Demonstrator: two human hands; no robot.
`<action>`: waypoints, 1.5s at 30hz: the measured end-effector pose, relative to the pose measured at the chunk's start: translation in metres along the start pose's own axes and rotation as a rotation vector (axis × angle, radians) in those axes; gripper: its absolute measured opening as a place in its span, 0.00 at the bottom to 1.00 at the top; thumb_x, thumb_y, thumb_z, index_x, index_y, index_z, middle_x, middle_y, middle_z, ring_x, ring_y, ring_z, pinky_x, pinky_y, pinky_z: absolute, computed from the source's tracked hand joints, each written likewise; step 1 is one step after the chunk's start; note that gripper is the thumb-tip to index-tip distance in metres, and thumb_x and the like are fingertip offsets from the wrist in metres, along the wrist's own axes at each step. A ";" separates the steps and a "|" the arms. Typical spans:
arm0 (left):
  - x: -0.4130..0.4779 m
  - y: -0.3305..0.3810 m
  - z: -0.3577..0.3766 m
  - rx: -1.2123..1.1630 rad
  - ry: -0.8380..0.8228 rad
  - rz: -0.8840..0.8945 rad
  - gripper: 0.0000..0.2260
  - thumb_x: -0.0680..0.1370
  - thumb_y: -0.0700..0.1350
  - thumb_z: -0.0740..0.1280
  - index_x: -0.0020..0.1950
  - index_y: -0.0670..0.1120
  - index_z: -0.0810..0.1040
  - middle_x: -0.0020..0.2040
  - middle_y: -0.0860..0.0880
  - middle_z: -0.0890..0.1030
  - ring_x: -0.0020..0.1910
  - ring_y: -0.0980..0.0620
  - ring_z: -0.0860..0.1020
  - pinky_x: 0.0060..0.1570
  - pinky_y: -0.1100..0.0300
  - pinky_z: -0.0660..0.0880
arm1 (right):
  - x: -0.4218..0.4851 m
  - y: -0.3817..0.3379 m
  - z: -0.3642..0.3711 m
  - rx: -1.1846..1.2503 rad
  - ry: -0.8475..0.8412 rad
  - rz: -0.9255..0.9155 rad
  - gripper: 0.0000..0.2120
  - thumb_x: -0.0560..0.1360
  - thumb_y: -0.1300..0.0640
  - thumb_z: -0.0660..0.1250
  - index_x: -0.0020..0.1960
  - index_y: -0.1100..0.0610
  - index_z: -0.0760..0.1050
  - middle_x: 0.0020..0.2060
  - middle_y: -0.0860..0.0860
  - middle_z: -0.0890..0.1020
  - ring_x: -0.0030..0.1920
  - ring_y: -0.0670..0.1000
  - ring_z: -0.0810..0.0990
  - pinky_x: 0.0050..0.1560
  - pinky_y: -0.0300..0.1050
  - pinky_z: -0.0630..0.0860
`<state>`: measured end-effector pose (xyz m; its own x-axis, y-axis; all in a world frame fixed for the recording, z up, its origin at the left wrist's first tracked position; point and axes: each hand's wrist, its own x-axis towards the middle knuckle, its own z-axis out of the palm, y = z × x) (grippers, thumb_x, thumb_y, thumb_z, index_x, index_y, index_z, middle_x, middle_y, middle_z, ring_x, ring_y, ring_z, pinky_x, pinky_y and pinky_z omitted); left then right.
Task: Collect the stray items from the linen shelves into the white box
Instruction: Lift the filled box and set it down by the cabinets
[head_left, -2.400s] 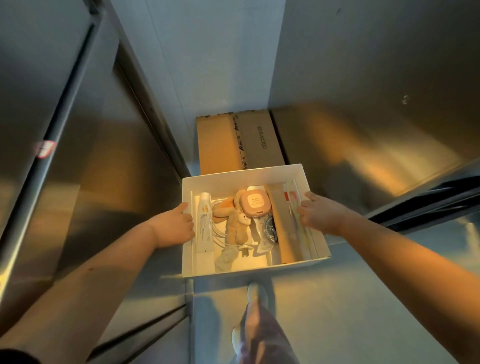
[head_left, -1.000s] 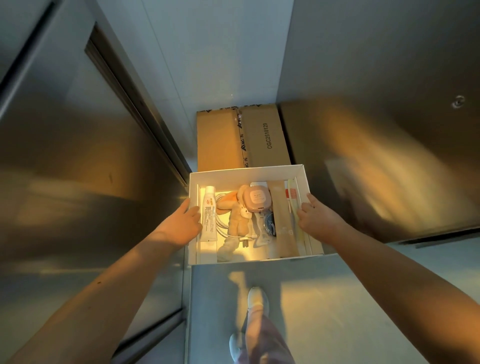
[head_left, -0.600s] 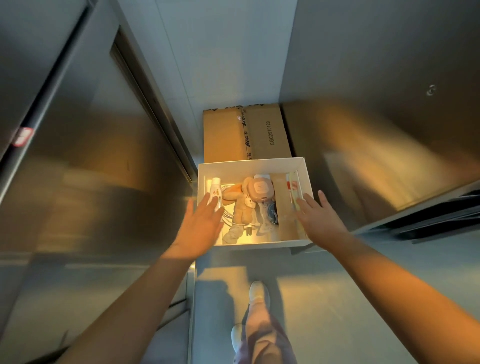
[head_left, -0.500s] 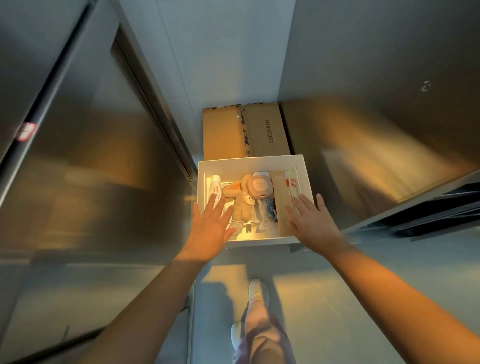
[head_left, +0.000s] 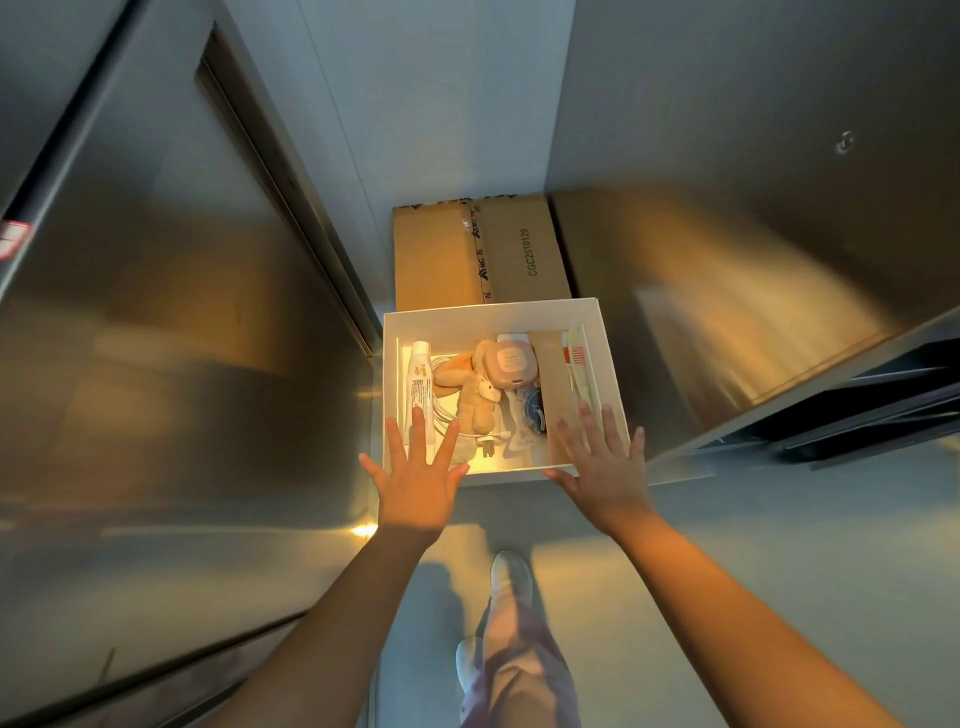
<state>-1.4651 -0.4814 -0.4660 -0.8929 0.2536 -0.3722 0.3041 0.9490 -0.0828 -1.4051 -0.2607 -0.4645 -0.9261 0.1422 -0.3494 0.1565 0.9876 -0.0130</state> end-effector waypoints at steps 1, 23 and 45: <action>0.000 -0.001 0.003 -0.001 -0.001 0.000 0.26 0.76 0.63 0.39 0.66 0.59 0.25 0.76 0.45 0.36 0.72 0.36 0.35 0.64 0.29 0.46 | 0.001 0.001 0.001 -0.003 0.002 -0.009 0.34 0.75 0.34 0.44 0.72 0.45 0.32 0.75 0.52 0.37 0.74 0.59 0.36 0.69 0.67 0.43; 0.063 -0.004 -0.021 0.050 0.077 -0.058 0.32 0.71 0.66 0.39 0.70 0.58 0.32 0.70 0.39 0.29 0.72 0.32 0.39 0.63 0.28 0.52 | 0.073 0.005 -0.022 -0.007 -0.014 -0.001 0.36 0.75 0.34 0.49 0.73 0.44 0.33 0.75 0.52 0.35 0.73 0.60 0.33 0.68 0.69 0.41; 0.125 -0.005 -0.047 -0.044 -0.019 -0.072 0.32 0.75 0.67 0.45 0.74 0.59 0.36 0.74 0.43 0.30 0.71 0.35 0.32 0.65 0.29 0.47 | 0.141 0.014 -0.046 -0.030 -0.033 -0.007 0.36 0.75 0.33 0.48 0.74 0.44 0.35 0.75 0.51 0.37 0.73 0.61 0.33 0.67 0.70 0.41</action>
<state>-1.5937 -0.4455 -0.4690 -0.9053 0.1813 -0.3840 0.2241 0.9721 -0.0693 -1.5490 -0.2243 -0.4708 -0.9152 0.1339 -0.3801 0.1398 0.9901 0.0123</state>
